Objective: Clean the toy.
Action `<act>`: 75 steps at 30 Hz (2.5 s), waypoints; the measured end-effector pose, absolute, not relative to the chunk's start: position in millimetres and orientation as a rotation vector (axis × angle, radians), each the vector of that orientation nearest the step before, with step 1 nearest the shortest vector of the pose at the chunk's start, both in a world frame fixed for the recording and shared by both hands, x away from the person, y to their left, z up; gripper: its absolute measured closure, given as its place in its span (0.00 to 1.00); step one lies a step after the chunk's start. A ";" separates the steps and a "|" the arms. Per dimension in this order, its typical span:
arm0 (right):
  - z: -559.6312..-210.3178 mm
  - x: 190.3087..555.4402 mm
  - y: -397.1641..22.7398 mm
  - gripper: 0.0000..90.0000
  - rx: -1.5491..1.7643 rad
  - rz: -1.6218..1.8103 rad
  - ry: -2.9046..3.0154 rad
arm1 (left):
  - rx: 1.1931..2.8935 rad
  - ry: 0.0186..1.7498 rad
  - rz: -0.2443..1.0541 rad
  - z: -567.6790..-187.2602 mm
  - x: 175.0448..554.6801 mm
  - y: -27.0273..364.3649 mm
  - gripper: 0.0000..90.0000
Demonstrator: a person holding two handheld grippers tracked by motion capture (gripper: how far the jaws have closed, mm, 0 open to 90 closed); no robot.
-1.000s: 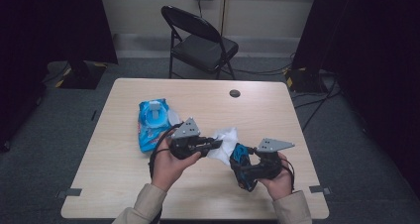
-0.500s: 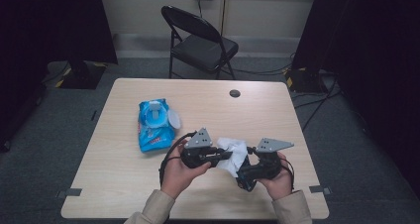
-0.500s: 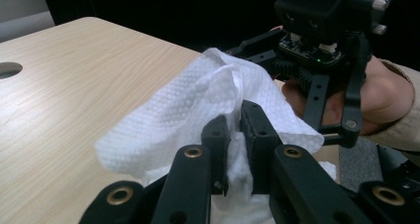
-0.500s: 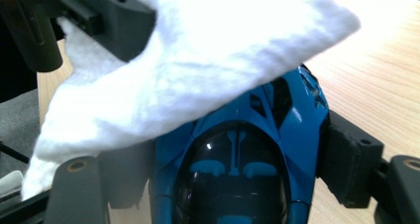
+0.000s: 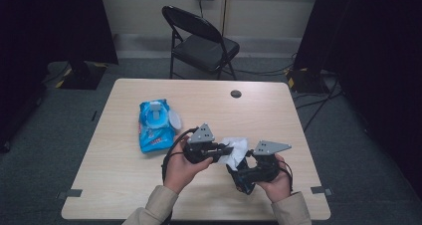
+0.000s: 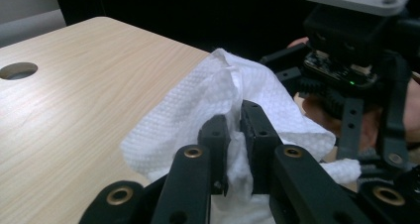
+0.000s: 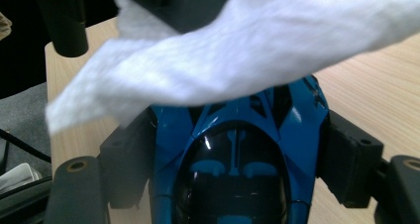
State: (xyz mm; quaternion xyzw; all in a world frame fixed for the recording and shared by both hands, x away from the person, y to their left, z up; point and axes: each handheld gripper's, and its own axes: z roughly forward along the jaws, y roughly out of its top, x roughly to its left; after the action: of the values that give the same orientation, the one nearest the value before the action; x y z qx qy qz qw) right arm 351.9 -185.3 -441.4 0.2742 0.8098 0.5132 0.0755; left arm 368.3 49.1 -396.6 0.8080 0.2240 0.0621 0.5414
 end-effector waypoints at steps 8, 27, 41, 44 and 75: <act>-441.1 351.2 -185.0 0.27 0.812 1.541 2.432 | 1.932 0.536 0.147 -394.2 377.0 46.3 0.91; -436.6 344.4 -174.2 0.27 0.730 1.574 2.471 | 1.921 0.595 0.140 -408.9 392.0 37.2 0.91; -433.9 342.4 -171.8 0.27 0.704 1.589 2.471 | 1.914 0.643 0.171 -409.8 394.5 50.1 0.91; -434.5 343.8 -174.4 0.27 0.718 1.585 2.462 | 1.890 0.651 0.170 -404.6 392.7 58.0 0.91; -439.3 350.3 -187.5 0.27 0.797 1.557 2.424 | 1.877 0.559 0.100 -398.6 371.2 52.5 0.88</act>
State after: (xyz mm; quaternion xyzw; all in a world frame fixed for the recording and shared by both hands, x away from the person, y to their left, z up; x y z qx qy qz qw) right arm 350.3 -187.5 -439.3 0.2658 0.8085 0.5195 0.0763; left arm 371.2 52.5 -398.6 0.7953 0.2369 0.0422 0.5565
